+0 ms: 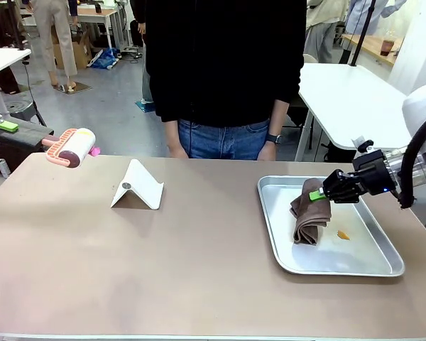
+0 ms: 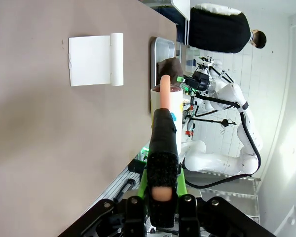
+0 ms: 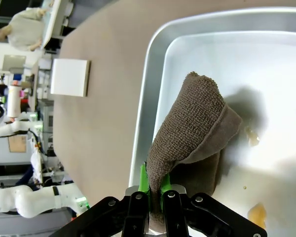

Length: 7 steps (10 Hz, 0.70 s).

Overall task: Clean the surface of the table.
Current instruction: If a person points to the right, clean the right side of the table with your right hand, and if they point to the left, clean the left side with your left hand, then clean the area not pointed to by the person.

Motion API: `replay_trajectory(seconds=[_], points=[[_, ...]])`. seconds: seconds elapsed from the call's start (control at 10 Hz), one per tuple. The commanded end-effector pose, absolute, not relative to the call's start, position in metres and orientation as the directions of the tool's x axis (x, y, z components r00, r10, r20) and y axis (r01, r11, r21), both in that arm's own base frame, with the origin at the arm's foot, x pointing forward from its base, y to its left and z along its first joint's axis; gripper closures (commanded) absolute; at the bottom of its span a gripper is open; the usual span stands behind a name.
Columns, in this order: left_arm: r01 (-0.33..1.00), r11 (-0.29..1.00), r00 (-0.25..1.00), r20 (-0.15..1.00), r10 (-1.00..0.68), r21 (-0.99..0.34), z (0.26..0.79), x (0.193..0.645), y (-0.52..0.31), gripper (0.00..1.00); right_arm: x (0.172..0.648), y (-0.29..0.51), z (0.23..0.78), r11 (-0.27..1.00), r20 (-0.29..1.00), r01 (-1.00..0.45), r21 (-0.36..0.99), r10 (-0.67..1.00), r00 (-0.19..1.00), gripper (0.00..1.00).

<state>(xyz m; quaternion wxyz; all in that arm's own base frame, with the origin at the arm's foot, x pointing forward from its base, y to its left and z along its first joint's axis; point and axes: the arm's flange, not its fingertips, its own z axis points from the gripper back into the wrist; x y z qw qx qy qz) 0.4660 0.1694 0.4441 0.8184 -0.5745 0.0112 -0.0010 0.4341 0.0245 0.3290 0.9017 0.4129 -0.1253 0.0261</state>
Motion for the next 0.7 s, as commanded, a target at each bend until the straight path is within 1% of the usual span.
replay_trajectory(seconds=[0.0, 0.5, 0.6], points=[[-0.016, 0.341, 1.000, -0.021, -0.010, -0.940, 0.448, 0.462, 0.166, 0.77, 0.435, 0.025, 0.332, 0.662, 0.253, -0.150, 0.735, -0.061, 0.966, 0.91], [-0.016, 0.341, 1.000, -0.021, -0.010, -0.940, 0.448, 0.462, 0.166, 0.77, 0.434, 0.024, 0.329, 0.658, 0.248, -0.151, 0.738, -0.056, 0.967, 0.91], [-0.016, 0.341, 1.000, -0.021, -0.010, -0.940, 0.448, 0.462, 0.166, 0.77, 0.434, 0.006, 0.329, 0.736, 0.267, -0.126, 0.665, -0.077, 0.961, 0.91]])
